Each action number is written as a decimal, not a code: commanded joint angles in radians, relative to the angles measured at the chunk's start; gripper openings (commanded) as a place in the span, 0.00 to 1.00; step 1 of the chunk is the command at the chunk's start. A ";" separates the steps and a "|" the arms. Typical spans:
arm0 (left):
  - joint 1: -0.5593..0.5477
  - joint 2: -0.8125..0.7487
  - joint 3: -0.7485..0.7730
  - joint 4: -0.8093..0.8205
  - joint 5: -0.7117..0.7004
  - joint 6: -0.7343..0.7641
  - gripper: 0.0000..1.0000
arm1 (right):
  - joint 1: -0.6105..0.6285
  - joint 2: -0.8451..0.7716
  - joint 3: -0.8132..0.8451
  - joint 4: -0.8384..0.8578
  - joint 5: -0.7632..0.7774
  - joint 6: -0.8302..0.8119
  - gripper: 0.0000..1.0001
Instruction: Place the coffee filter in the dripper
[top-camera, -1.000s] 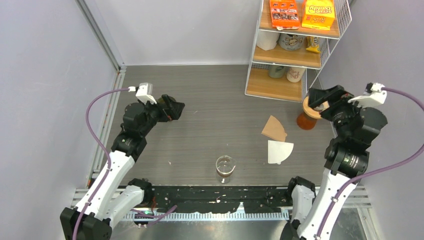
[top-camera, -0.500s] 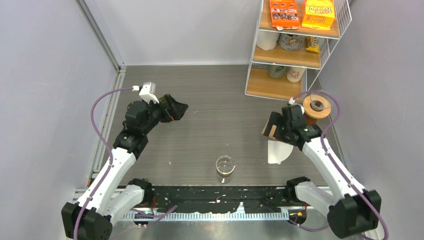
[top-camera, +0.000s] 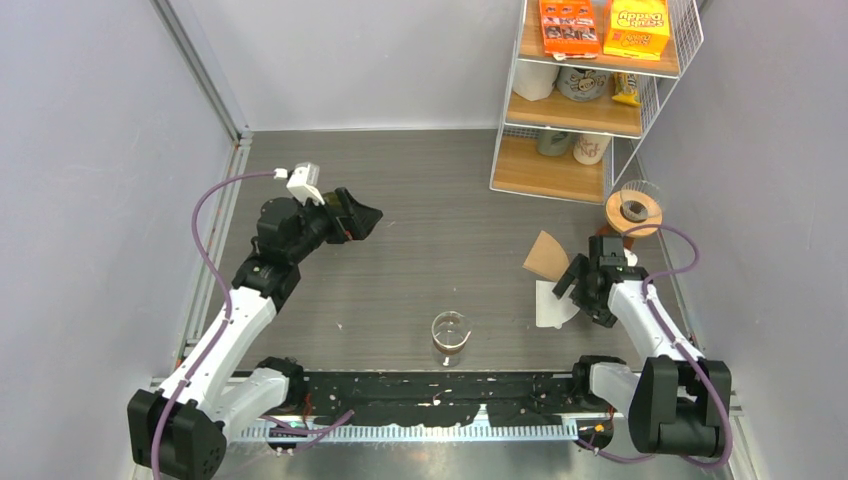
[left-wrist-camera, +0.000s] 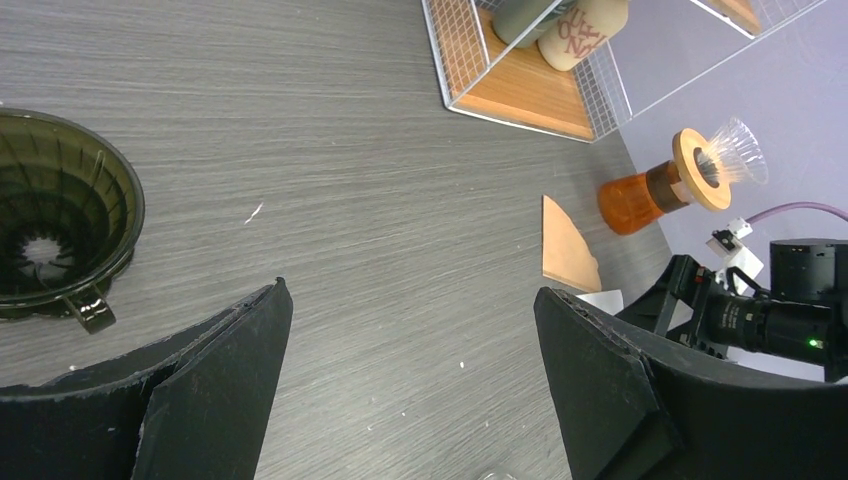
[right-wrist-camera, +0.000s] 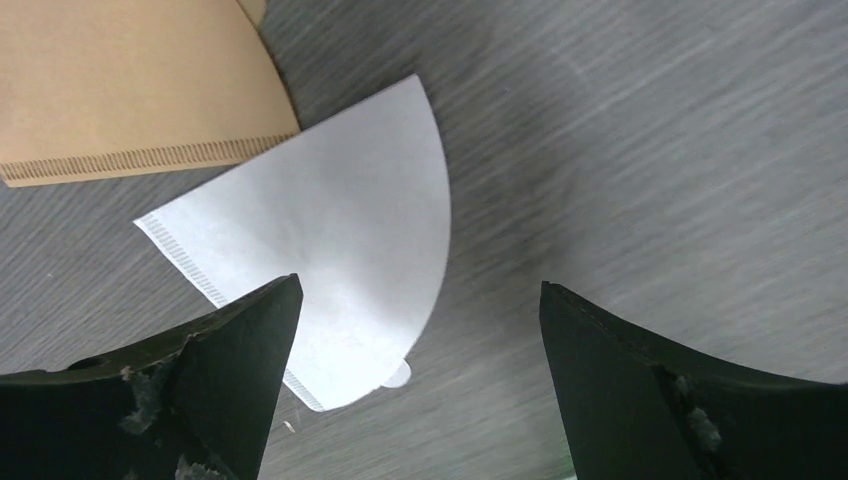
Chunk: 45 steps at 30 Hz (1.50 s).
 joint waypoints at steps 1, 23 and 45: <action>0.005 0.002 0.019 0.070 0.031 -0.007 0.99 | -0.005 0.041 0.011 0.092 -0.054 -0.016 0.93; 0.005 -0.017 0.006 0.050 -0.031 0.017 1.00 | -0.004 0.134 -0.002 0.125 -0.049 0.011 0.69; 0.005 -0.037 0.004 0.032 -0.049 0.022 0.99 | -0.005 0.204 -0.029 0.182 -0.072 0.004 0.34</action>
